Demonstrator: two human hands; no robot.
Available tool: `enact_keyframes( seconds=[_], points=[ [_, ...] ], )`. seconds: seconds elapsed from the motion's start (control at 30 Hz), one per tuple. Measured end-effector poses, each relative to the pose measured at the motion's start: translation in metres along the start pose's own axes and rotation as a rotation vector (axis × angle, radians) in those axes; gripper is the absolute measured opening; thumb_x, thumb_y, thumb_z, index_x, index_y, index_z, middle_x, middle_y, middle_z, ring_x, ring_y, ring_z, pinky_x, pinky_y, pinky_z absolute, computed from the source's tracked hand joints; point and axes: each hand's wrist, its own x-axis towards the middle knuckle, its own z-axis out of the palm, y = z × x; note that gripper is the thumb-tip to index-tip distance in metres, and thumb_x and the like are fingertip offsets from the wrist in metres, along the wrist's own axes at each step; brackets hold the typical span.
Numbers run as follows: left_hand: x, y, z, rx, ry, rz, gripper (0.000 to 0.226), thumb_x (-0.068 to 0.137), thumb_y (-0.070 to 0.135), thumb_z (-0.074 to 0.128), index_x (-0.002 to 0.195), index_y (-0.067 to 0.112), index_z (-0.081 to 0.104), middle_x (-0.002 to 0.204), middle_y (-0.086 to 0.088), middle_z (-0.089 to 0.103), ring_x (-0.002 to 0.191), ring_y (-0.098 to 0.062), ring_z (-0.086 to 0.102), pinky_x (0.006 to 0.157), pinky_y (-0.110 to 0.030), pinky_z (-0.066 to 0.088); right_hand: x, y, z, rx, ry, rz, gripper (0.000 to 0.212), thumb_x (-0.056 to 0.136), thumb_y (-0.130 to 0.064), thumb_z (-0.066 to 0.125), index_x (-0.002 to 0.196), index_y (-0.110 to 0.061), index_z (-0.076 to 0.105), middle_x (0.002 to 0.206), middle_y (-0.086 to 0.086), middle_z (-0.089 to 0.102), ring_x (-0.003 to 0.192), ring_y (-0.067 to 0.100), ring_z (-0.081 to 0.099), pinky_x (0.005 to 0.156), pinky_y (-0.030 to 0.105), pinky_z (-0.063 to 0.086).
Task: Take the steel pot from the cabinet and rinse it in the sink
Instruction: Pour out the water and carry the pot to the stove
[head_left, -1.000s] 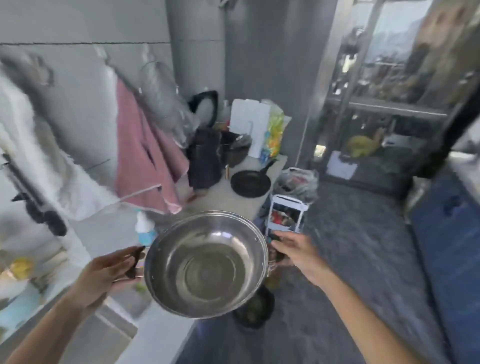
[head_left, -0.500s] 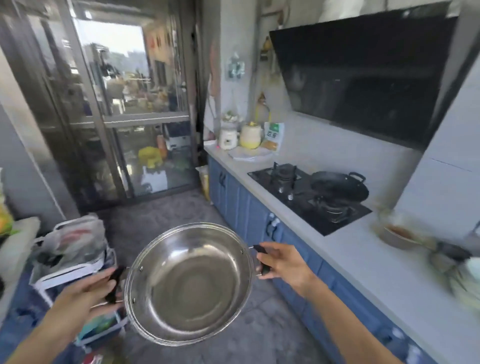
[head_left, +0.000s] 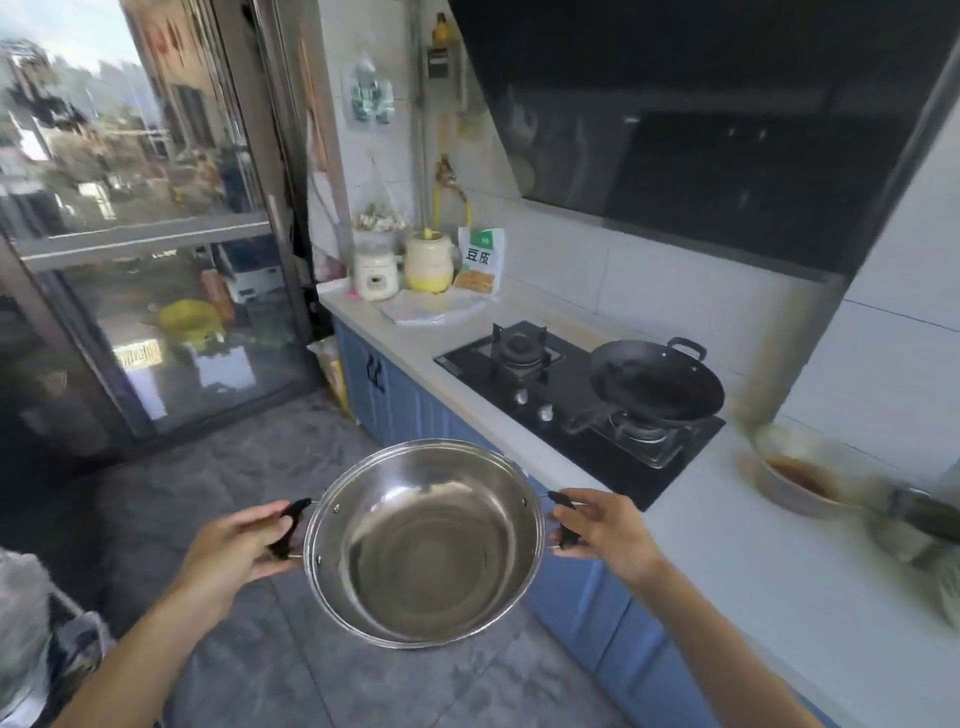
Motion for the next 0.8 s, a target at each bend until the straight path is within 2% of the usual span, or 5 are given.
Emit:
enact_keyframes(
  seconds=[0.17,0.33,0.47,0.63,0.8],
  points=[
    [0.132,0.048,-0.012,0.053,-0.069,-0.017,0.038,0.1,-0.006,0.068,0.137,-0.003,0.069,0.121,-0.033,0.076,0.076,-0.03,0.083,0.063,-0.035,0.069,0.11,-0.027,0.047,-0.008,0.048,-0.019,0.017,0.099,0.004,0.069,0.114,0.011,0.069,0.089,0.026,0.07,0.068,0.028,0.069,0.066,0.039,0.067],
    [0.253,0.109,-0.015,0.101,-0.113,0.0,0.034,0.1,-0.006,0.068,0.133,0.002,0.07,0.12,-0.031,0.076,0.07,-0.025,0.083,0.064,-0.035,0.069,0.216,-0.058,0.086,0.028,0.118,-0.027,0.032,0.097,0.002,0.073,0.127,0.006,0.065,0.11,0.036,0.073,0.074,0.032,0.074,0.068,0.045,0.068],
    [0.347,0.143,-0.002,0.126,-0.137,-0.001,0.043,0.098,-0.006,0.07,0.141,-0.003,0.066,0.12,-0.028,0.077,0.075,-0.028,0.083,0.067,-0.037,0.07,0.298,-0.074,0.106,0.037,0.171,-0.019,0.026,0.097,0.003,0.072,0.122,0.007,0.068,0.103,0.033,0.075,0.066,0.025,0.075,0.063,0.035,0.066],
    [0.46,0.171,0.034,0.148,-0.17,-0.017,0.041,0.099,-0.01,0.067,0.14,-0.003,0.065,0.091,-0.017,0.083,0.066,-0.024,0.082,0.059,-0.035,0.068,0.41,-0.088,0.116,0.043,0.205,-0.007,0.029,0.097,0.004,0.071,0.125,0.007,0.067,0.105,0.034,0.075,0.072,0.029,0.076,0.066,0.039,0.069],
    [0.597,0.209,0.082,0.209,-0.174,0.0,0.039,0.099,-0.013,0.067,0.138,-0.005,0.066,0.101,-0.026,0.075,0.058,-0.02,0.08,0.051,-0.034,0.066,0.532,-0.106,0.121,0.072,0.194,-0.002,0.024,0.098,0.005,0.069,0.122,0.003,0.07,0.114,0.037,0.072,0.088,0.041,0.073,0.066,0.038,0.069]
  ],
)
